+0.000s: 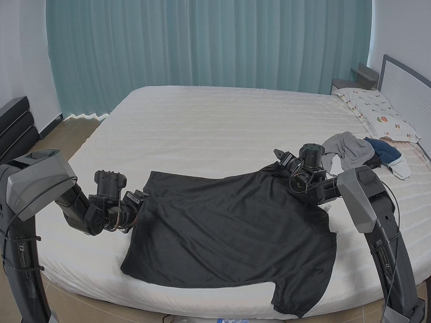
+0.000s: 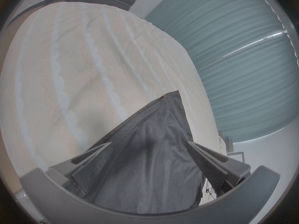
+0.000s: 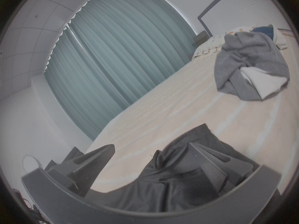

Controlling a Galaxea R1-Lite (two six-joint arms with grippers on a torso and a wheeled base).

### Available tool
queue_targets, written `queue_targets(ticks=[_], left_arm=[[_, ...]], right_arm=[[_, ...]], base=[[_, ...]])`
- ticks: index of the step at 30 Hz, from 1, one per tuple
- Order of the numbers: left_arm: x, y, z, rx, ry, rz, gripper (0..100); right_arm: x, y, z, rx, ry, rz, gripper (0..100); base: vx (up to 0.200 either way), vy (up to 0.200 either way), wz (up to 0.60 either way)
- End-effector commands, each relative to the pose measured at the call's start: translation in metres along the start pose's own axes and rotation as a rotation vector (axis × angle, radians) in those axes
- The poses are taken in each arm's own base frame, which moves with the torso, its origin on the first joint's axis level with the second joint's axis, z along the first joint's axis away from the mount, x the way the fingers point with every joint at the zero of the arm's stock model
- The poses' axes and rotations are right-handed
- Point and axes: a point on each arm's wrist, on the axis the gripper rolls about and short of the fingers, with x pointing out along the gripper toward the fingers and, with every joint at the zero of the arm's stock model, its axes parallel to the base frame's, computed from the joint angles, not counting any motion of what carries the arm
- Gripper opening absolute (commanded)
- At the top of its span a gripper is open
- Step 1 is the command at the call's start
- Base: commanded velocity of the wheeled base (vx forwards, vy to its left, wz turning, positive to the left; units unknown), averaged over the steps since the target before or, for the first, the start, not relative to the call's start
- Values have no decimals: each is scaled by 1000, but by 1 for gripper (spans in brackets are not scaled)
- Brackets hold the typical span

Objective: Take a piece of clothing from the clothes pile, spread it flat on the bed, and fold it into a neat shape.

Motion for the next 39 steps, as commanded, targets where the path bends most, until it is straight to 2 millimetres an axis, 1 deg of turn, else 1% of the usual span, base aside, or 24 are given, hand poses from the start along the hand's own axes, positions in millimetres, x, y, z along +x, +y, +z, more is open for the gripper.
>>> queue_targets(ticks=[1, 6, 10, 13, 14, 15, 18, 23, 24, 26, 27, 30, 31, 33, 34, 35, 37, 38, 39], left_arm=[[0, 0, 0, -1, 1, 1, 100], [0, 0, 0, -1, 1, 1, 100], [1, 1, 0, 2, 1, 3, 100], [0, 1, 0, 2, 1, 3, 100], [0, 1, 0, 2, 1, 3, 100], [1, 0, 0, -1, 1, 1, 100], [1, 0, 1, -2, -2, -1, 100], [1, -4, 8, -18, -19, -19, 100], [1, -4, 10, -21, -23, -19, 100], [1, -3, 11, -24, -25, -18, 100], [1, -3, 14, -28, -30, -17, 100], [1, -3, 16, -32, -35, -20, 100], [1, -8, 21, -34, -47, -39, 100], [2, -17, 27, -34, -62, -62, 100], [3, -17, 28, -35, -66, -64, 100], [6, -24, 33, -33, -77, -79, 100], [8, -33, 41, -26, -92, -99, 100], [8, -33, 41, -26, -92, -99, 100], [18, -41, 48, -7, -101, -101, 100]], right_arm=[[2, -12, -11, -1, 41, -41, 100], [2, -21, -4, 7, 45, -92, 100], [2, -24, -6, 18, 38, -95, 100], [1, -24, 6, 25, 16, -103, 100], [1, -24, 6, 25, 16, -103, 100], [-1, -19, 18, 25, -3, -100, 100], [-11, -27, 36, 33, -3, -128, 100], [-28, -44, 53, 46, 34, -163, 100], [-33, -50, 56, 52, 60, -160, 100], [-35, -54, 57, 58, 77, -155, 100], [-39, -60, 56, 62, 104, -157, 100], [-40, -64, 53, 62, 122, -162, 100], [-41, -70, 47, 63, 144, -174, 100], [-41, -73, 42, 66, 161, -172, 100], [-41, -73, 42, 67, 162, -170, 100], [-40, -75, 39, 67, 170, -175, 100], [-40, -76, 38, 67, 171, -176, 100], [-40, -76, 38, 67, 171, -176, 100], [-40, -77, 35, 69, 178, -180, 100]], base=[[0, 0, 0], [0, 0, 0], [0, 0, 0], [0, 0, 0], [0, 0, 0], [0, 0, 0], [0, 0, 0], [0, 0, 0], [0, 0, 0], [0, 0, 0], [0, 0, 0], [0, 0, 0], [0, 0, 0], [0, 0, 0], [0, 0, 0], [0, 0, 0], [0, 0, 0], [0, 0, 0], [0, 0, 0]])
